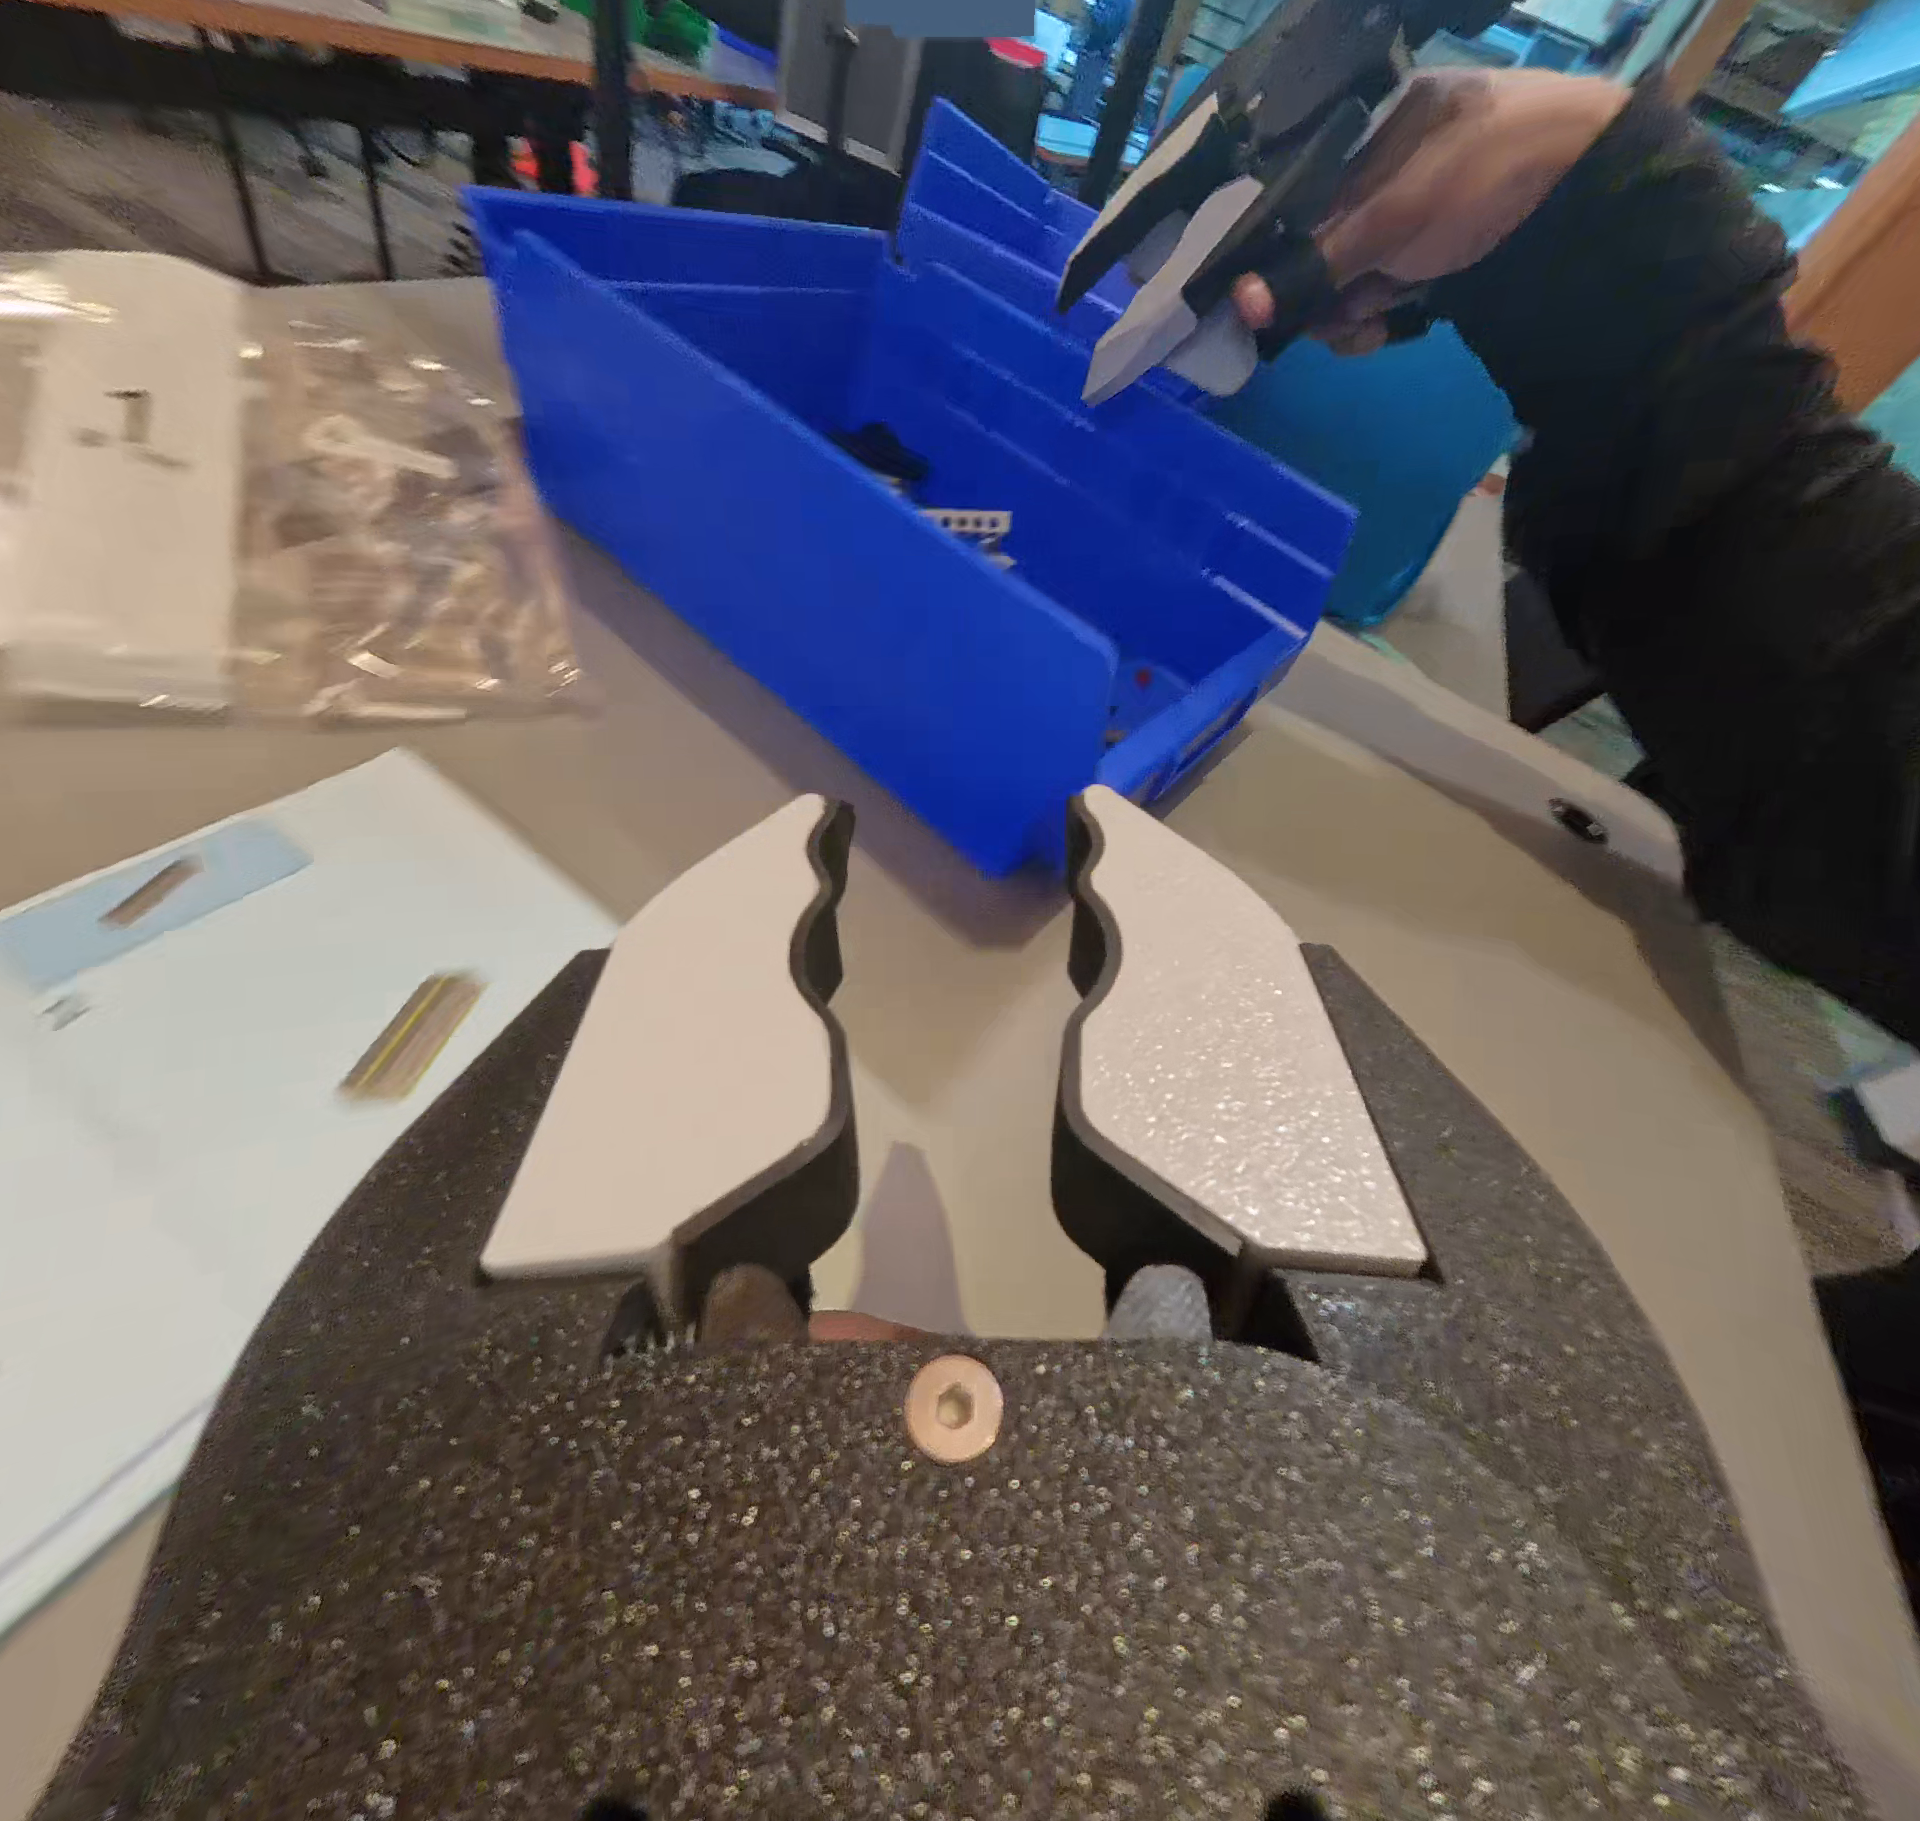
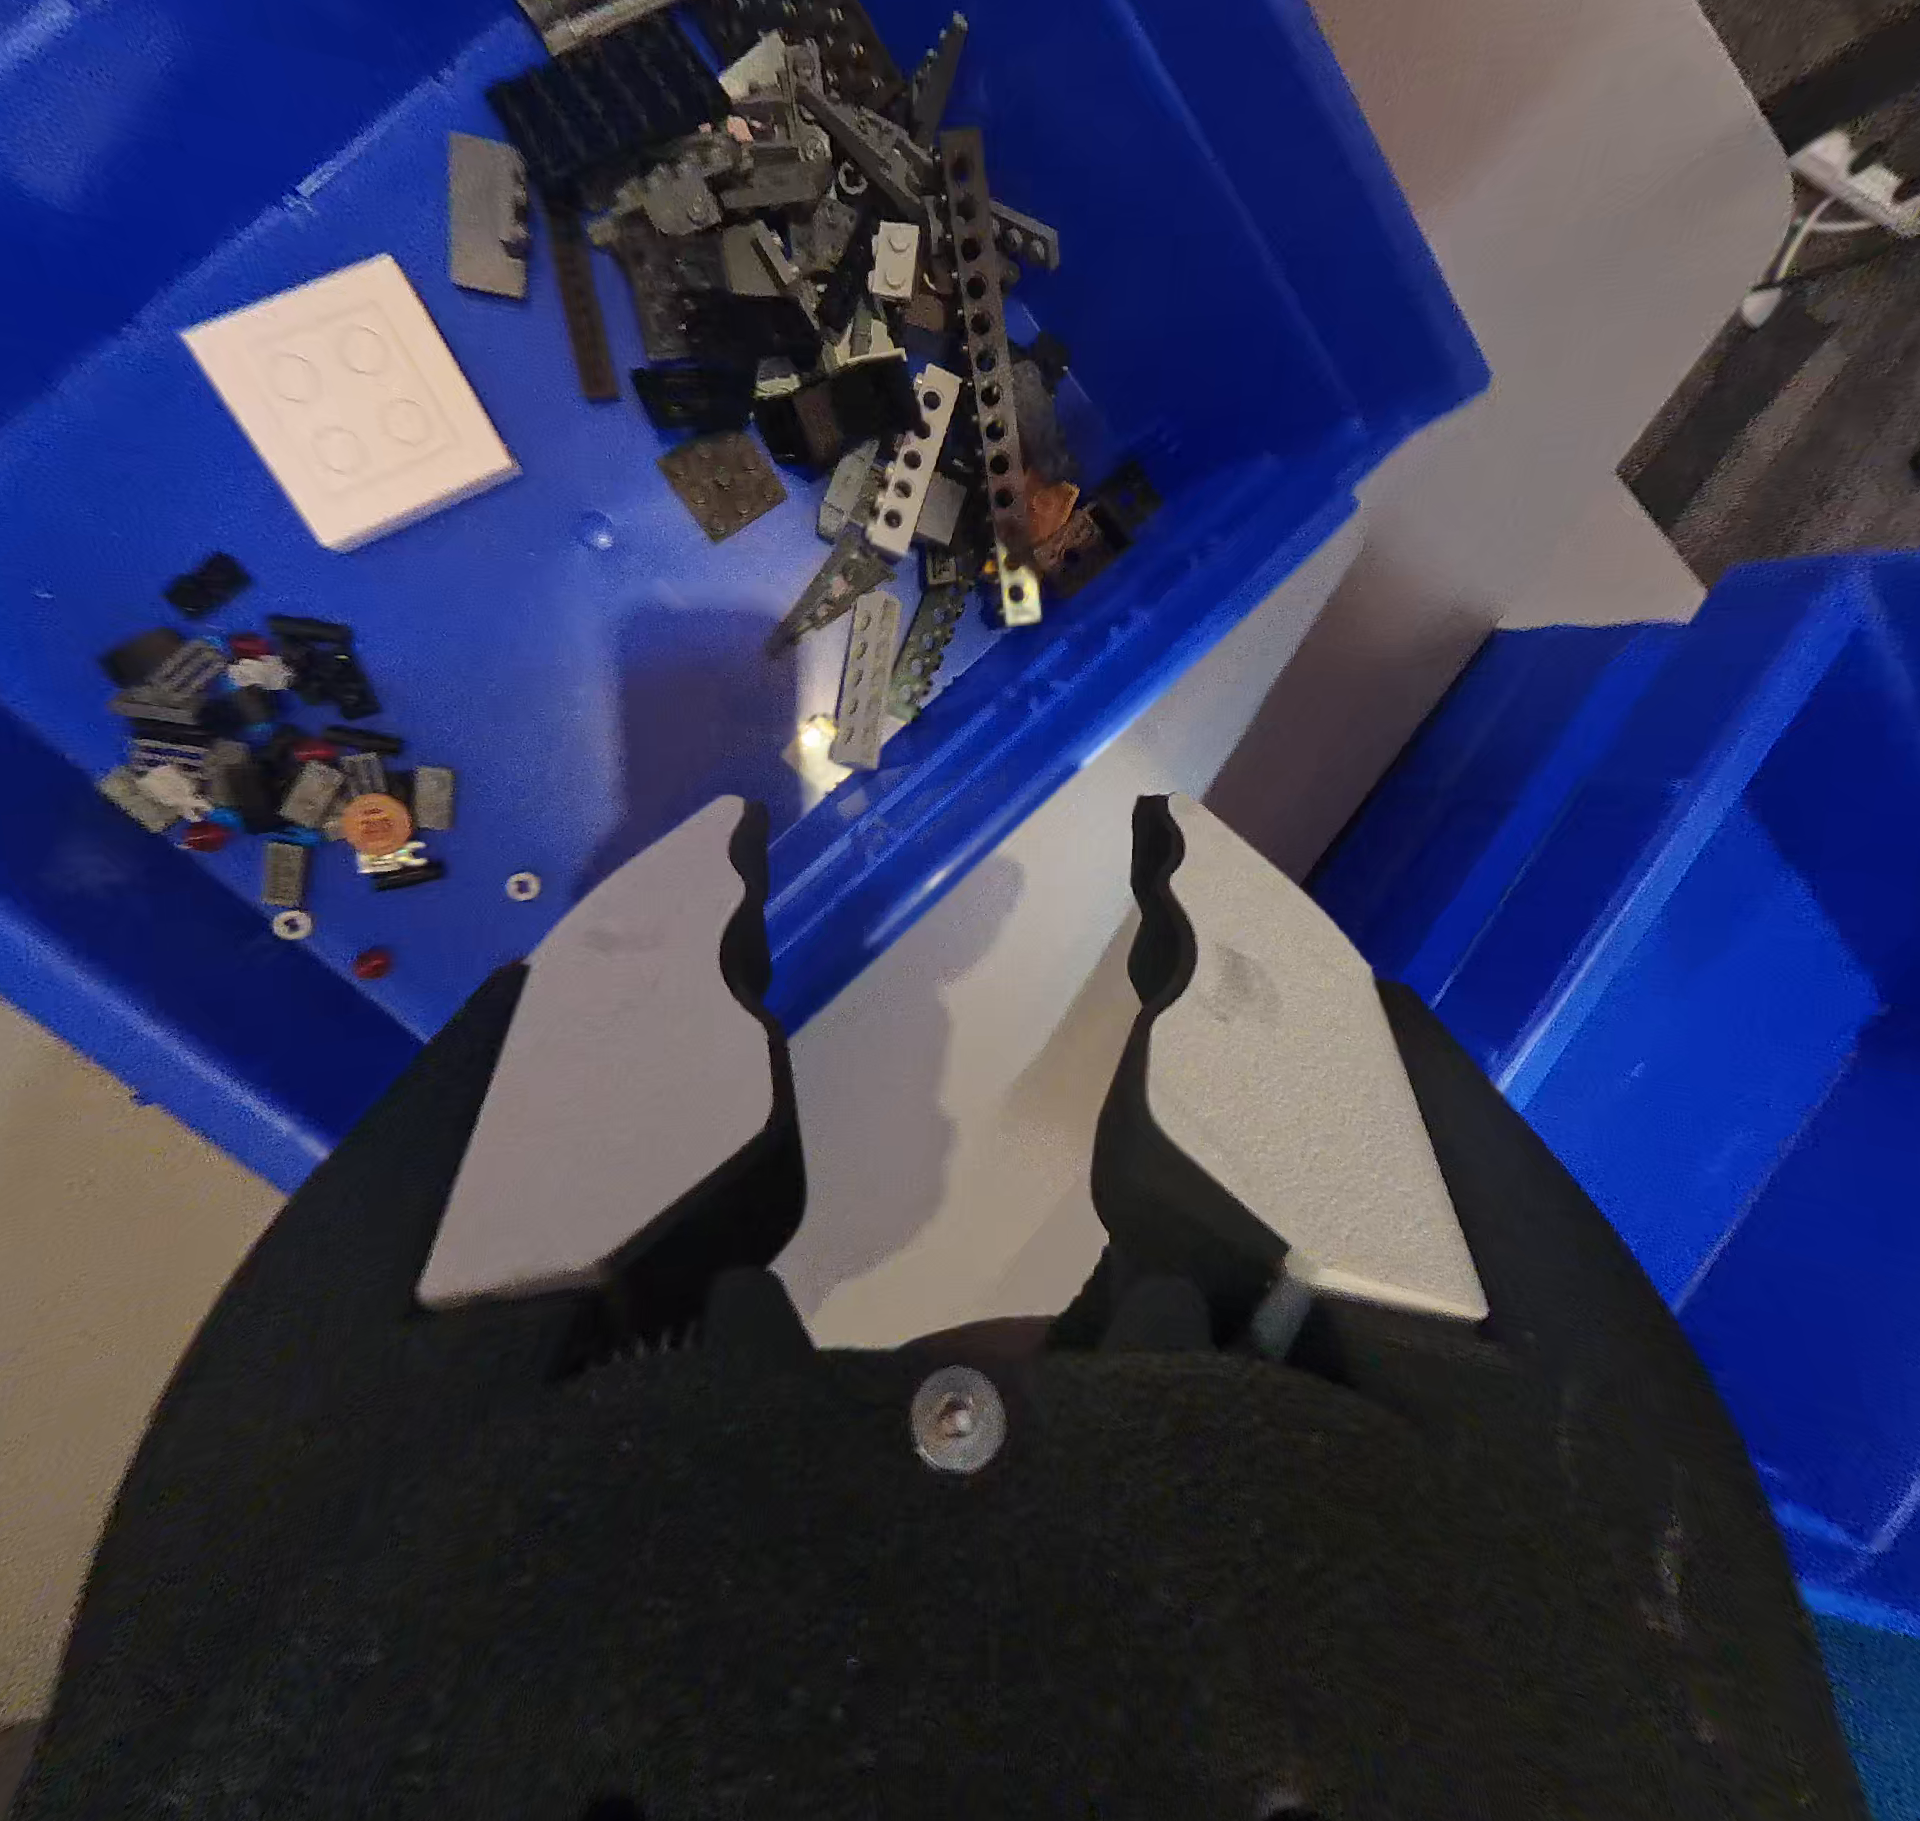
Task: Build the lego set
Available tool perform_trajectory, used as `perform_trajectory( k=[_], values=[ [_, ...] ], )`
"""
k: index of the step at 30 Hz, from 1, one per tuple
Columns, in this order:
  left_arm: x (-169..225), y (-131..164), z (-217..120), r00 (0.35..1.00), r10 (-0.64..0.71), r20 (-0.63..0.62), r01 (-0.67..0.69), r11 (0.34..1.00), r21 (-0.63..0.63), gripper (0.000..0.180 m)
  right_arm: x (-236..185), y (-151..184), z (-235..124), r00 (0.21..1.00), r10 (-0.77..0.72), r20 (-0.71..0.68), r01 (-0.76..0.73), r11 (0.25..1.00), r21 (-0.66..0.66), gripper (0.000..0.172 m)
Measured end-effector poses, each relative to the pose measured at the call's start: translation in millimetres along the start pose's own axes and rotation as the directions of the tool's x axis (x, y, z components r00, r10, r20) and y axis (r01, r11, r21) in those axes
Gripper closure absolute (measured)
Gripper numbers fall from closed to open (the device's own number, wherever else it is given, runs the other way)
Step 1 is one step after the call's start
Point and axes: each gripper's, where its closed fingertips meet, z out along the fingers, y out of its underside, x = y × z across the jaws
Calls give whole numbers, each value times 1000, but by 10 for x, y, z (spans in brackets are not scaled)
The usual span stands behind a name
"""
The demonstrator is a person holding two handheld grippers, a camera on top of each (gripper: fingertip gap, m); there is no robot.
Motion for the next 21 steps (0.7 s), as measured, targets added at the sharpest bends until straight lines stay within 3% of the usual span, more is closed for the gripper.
perform_trajectory(
  k=[3, 7, 10, 12, 15, 21],
  values=[
    [173, -137, 414, 999, -29, -38, 28, 999, -37, 132, -86, 129, -141, 993, 112, 38, -114, 991, 68, 104],
    [272, 12, 837, 1000, 7, 14, -5, 989, -150, 131, -376, 411, -178, 973, 199, 120, -209, 974, 85, 111],
    [204, 103, 948, 993, 63, 98, -45, 984, -173, 150, -601, 456, -208, 958, 226, 175, -252, 958, 139, 147],
    [173, 102, 926, 987, 104, 122, -84, 984, -160, 154, -638, 502, -238, 966, 226, 124, -244, 957, 156, 154],
    [125, 122, 808, 982, 119, 150, -94, 982, -164, 158, -840, 517, -292, 969, 210, 132, -231, 958, 170, 152],
    [159, 267, 318, 988, 101, 117, -80, 982, -170, 161, -1473, 542, -461, 978, 127, 164, -156, 973, 172, 147]
  ],
)
